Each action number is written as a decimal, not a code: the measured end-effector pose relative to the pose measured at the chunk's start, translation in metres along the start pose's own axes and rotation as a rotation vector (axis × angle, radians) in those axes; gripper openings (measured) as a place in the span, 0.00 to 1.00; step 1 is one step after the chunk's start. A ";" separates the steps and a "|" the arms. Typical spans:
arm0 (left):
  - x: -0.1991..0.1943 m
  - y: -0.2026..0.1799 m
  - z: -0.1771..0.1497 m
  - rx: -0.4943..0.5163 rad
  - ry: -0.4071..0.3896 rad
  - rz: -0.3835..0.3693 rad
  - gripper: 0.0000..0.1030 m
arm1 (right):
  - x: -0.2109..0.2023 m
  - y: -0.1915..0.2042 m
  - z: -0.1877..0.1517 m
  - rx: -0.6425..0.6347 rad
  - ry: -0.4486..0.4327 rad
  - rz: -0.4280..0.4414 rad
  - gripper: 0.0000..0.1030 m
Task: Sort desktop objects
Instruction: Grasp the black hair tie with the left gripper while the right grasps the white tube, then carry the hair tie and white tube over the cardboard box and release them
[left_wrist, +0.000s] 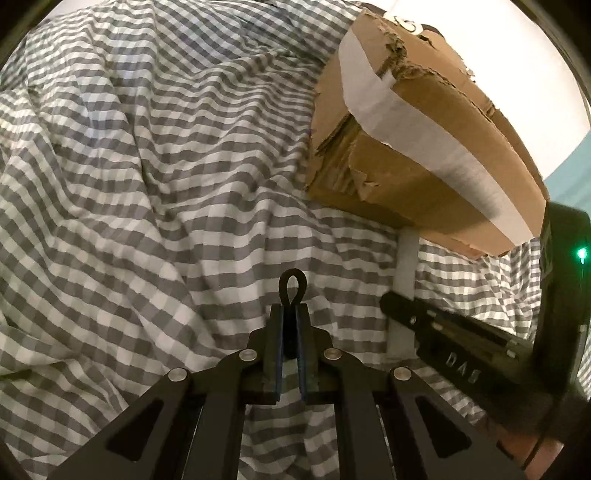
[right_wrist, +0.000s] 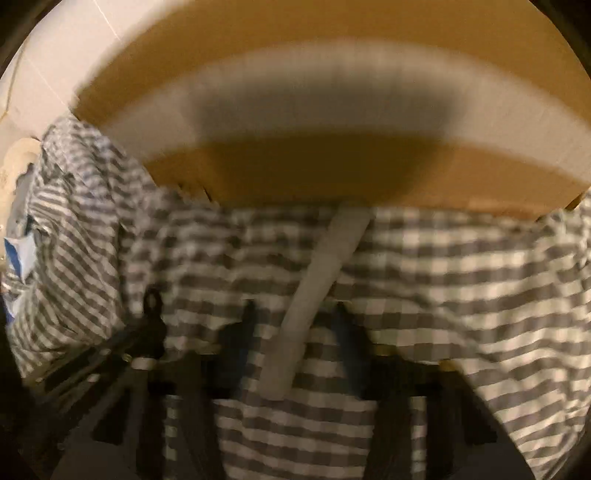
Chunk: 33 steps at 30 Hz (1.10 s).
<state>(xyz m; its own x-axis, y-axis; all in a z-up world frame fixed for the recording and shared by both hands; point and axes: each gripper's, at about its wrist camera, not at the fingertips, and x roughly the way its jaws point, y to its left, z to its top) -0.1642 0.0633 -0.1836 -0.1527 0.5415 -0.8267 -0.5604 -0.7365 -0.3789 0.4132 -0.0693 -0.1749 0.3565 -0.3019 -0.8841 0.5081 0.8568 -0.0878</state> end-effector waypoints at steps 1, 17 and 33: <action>-0.001 -0.002 -0.001 0.008 -0.006 0.003 0.06 | -0.004 0.000 -0.002 0.000 -0.009 0.004 0.15; -0.102 -0.035 -0.023 0.136 -0.142 -0.012 0.06 | -0.136 0.023 -0.064 -0.069 -0.146 -0.043 0.12; -0.147 -0.079 -0.004 0.215 -0.224 -0.077 0.06 | -0.220 0.009 -0.044 -0.047 -0.323 0.025 0.12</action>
<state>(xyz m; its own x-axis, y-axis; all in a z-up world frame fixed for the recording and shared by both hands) -0.0943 0.0408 -0.0338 -0.2653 0.6853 -0.6782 -0.7328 -0.6004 -0.3200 0.3049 0.0231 -0.0009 0.6024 -0.3915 -0.6956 0.4618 0.8817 -0.0962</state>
